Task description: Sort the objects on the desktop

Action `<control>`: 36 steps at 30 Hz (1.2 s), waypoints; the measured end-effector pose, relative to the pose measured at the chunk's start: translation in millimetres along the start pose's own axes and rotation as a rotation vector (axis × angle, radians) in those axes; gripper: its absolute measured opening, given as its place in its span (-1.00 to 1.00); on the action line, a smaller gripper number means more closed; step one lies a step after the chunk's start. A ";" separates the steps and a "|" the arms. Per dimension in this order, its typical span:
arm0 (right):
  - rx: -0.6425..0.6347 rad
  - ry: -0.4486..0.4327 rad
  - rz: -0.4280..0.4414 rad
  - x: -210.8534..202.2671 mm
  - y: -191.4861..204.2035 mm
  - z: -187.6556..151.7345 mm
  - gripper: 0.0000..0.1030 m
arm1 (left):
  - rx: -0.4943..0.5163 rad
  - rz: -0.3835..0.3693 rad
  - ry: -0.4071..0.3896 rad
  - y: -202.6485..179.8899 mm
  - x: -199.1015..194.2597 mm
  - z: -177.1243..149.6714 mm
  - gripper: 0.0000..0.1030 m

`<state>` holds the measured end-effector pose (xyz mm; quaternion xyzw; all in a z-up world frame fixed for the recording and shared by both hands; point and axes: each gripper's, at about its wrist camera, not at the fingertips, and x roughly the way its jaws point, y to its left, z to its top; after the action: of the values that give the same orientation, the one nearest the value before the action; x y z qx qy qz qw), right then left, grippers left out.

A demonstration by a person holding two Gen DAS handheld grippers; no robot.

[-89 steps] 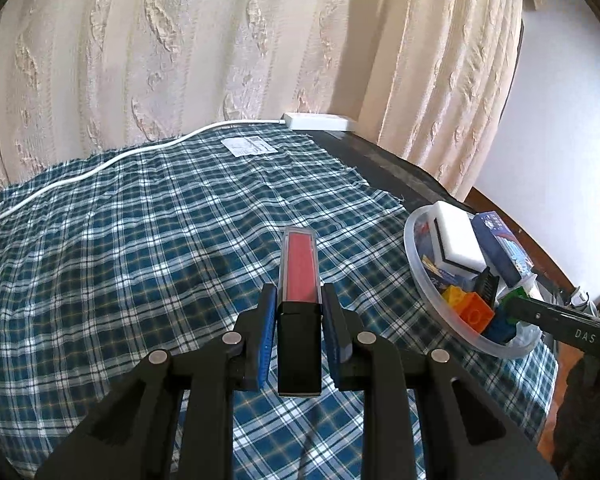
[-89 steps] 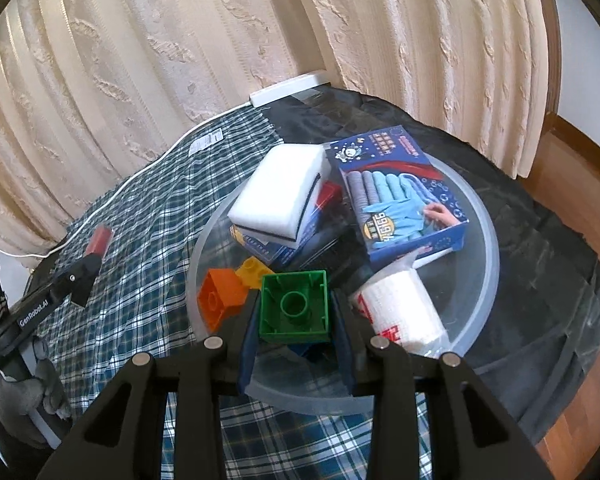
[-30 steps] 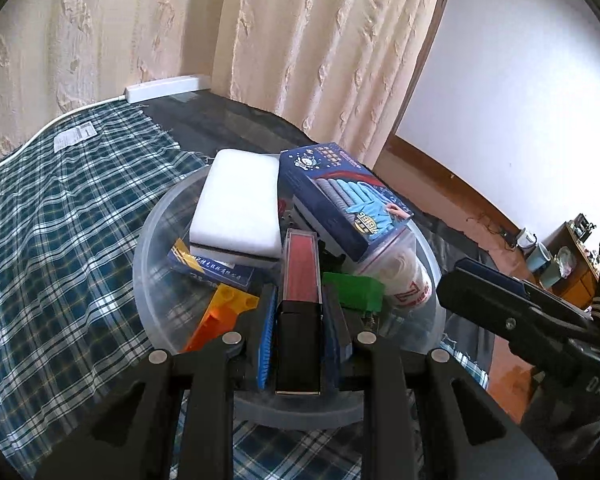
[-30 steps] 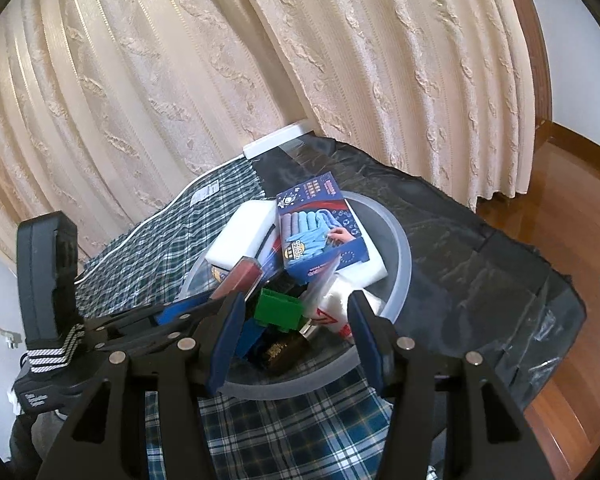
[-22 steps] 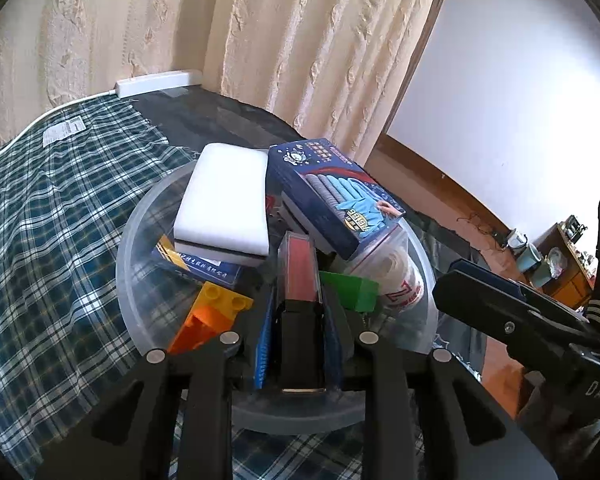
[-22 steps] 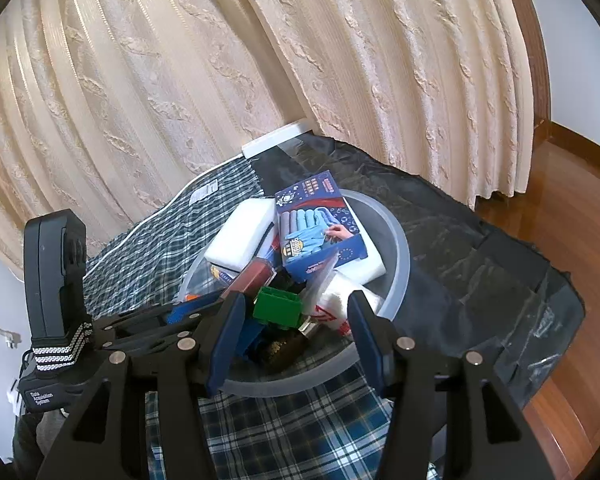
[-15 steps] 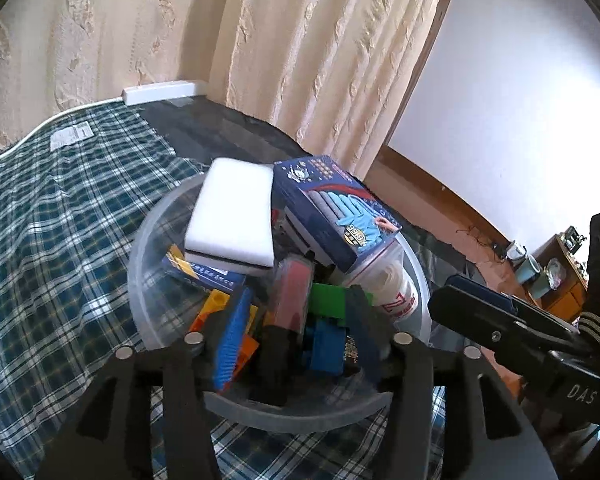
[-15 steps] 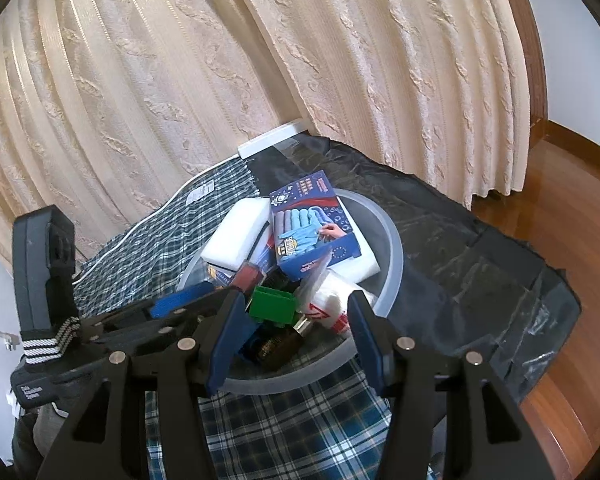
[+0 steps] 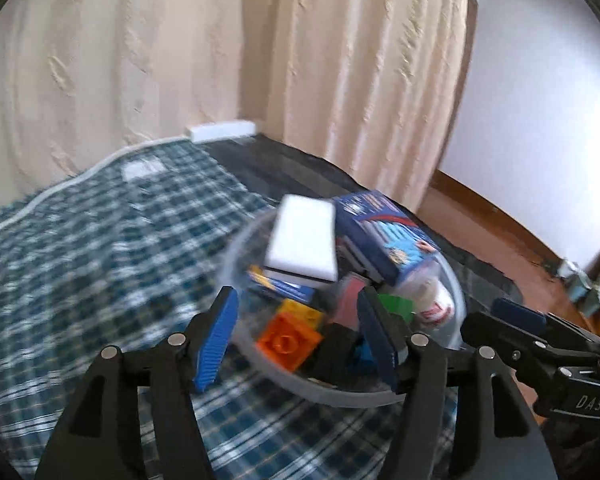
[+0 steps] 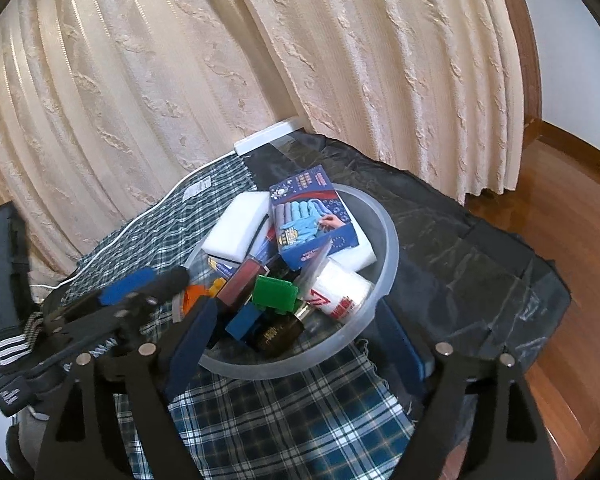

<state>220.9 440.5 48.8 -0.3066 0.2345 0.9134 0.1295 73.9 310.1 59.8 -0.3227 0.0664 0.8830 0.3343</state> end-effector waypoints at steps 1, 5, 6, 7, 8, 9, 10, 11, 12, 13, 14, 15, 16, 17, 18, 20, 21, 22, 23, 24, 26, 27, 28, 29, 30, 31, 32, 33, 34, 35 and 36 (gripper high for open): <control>0.002 0.006 0.001 0.5 0.3 -0.9 0.70 | 0.005 0.020 -0.016 1.4 -4.5 -0.9 0.36; 0.000 0.017 -0.001 -0.2 4.4 -4.5 0.98 | 0.018 0.087 -0.074 3.2 -20.7 -1.8 0.52; -0.005 0.009 -0.004 -2.4 6.7 -5.8 0.99 | 0.016 0.099 -0.088 4.8 -24.0 -1.8 0.53; -0.010 0.006 -0.010 -3.6 8.7 -6.9 0.99 | 0.011 0.108 -0.099 5.9 -27.6 -2.4 0.54; -0.017 0.007 -0.019 -4.5 11.2 -7.9 0.99 | 0.000 0.116 -0.104 7.6 -30.7 -3.6 0.55; -0.021 0.008 -0.026 -5.1 13.1 -9.0 0.99 | -0.014 0.125 -0.104 9.5 -33.8 -5.6 0.56; -0.023 0.009 -0.031 -5.9 14.4 -9.7 0.99 | -0.026 0.134 -0.101 11.4 -35.3 -7.0 0.56; -0.024 0.008 -0.033 -7.1 15.9 -10.7 0.99 | -0.038 0.142 -0.098 14.0 -36.6 -8.2 0.56; -0.025 0.007 -0.036 -9.0 18.1 -12.3 0.99 | -0.047 0.150 -0.094 16.6 -38.1 -9.9 0.56; -0.027 0.008 -0.037 -9.8 19.5 -13.5 0.99 | -0.052 0.157 -0.091 18.5 -39.9 -12.3 0.56; -0.029 0.010 -0.039 -10.7 20.9 -14.8 0.99 | -0.056 0.166 -0.086 20.5 -42.5 -14.1 0.56; -0.034 0.014 -0.043 -11.8 23.4 -16.8 0.99 | -0.061 0.173 -0.082 23.8 -45.7 -15.5 0.56; -0.037 0.016 -0.047 -12.3 25.2 -18.2 0.99 | -0.064 0.179 -0.081 24.9 -48.2 -17.8 0.56; -0.040 0.018 -0.052 -12.8 27.0 -19.8 0.99 | -0.067 0.183 -0.083 26.7 -51.6 -19.3 0.56; -0.044 0.022 -0.056 -13.4 29.7 -21.9 0.99 | -0.068 0.186 -0.089 28.0 -55.6 -21.2 0.56; -0.049 0.030 -0.054 -14.7 34.2 -24.5 0.99 | -0.067 0.185 -0.102 30.1 -64.5 -23.7 0.56; -0.055 0.031 -0.055 -15.8 37.1 -25.5 0.99 | -0.066 0.186 -0.109 30.9 -69.1 -25.0 0.56; -0.063 0.029 -0.055 -17.6 40.0 -26.4 0.99 | -0.065 0.189 -0.116 31.6 -74.4 -26.4 0.56; -0.072 0.026 -0.054 -19.8 42.8 -27.2 0.99 | -0.065 0.189 -0.119 31.9 -77.7 -27.1 0.56; -0.083 0.019 -0.053 -23.6 47.4 -28.1 0.99 | -0.066 0.188 -0.123 32.0 -82.0 -28.2 0.56; -0.094 0.006 -0.051 -29.1 53.0 -28.9 0.99 | -0.065 0.187 -0.132 31.1 -90.1 -29.7 0.56; -0.102 -0.003 -0.051 -33.2 56.4 -30.1 0.99 | -0.063 0.187 -0.137 29.9 -94.1 -30.2 0.56; -0.106 -0.008 -0.051 -35.4 58.1 -30.8 0.99 | -0.060 0.187 -0.140 28.6 -97.7 -30.6 0.56; -0.111 -0.014 -0.053 -38.5 60.4 -32.4 0.99 | -0.058 0.188 -0.142 27.0 -101.1 -30.7 0.56; -0.113 -0.018 -0.054 -40.5 61.2 -33.5 0.99 | -0.055 0.189 -0.144 25.0 -104.6 -31.1 0.56; -0.114 -0.019 -0.054 -42.0 61.6 -34.3 0.99 | -0.051 0.189 -0.144 23.3 -107.2 -31.4 0.56; -0.114 -0.020 -0.054 -43.4 61.5 -35.0 0.99 | -0.046 0.192 -0.144 21.2 -109.8 -31.7 0.56; -0.113 -0.021 -0.054 -44.9 61.0 -36.0 0.99 | -0.042 0.193 -0.144 18.9 -112.2 -32.2 0.56; -0.112 -0.022 -0.054 -46.4 60.5 -37.0 0.99 | -0.040 0.193 -0.144 17.3 -113.7 -32.5 0.56; -0.112 -0.022 -0.055 -47.0 60.0 -37.7 0.99 | -0.036 0.194 -0.144 15.2 -115.3 -33.1 0.56; -0.114 -0.024 -0.057 -48.7 59.3 -38.8 0.99 | -0.034 0.197 -0.142 13.1 -116.5 -33.9 0.56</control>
<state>255.6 365.6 72.4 -0.3090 0.1716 0.9248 0.1407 149.6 225.0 103.6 -0.2566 0.0591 0.9333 0.2442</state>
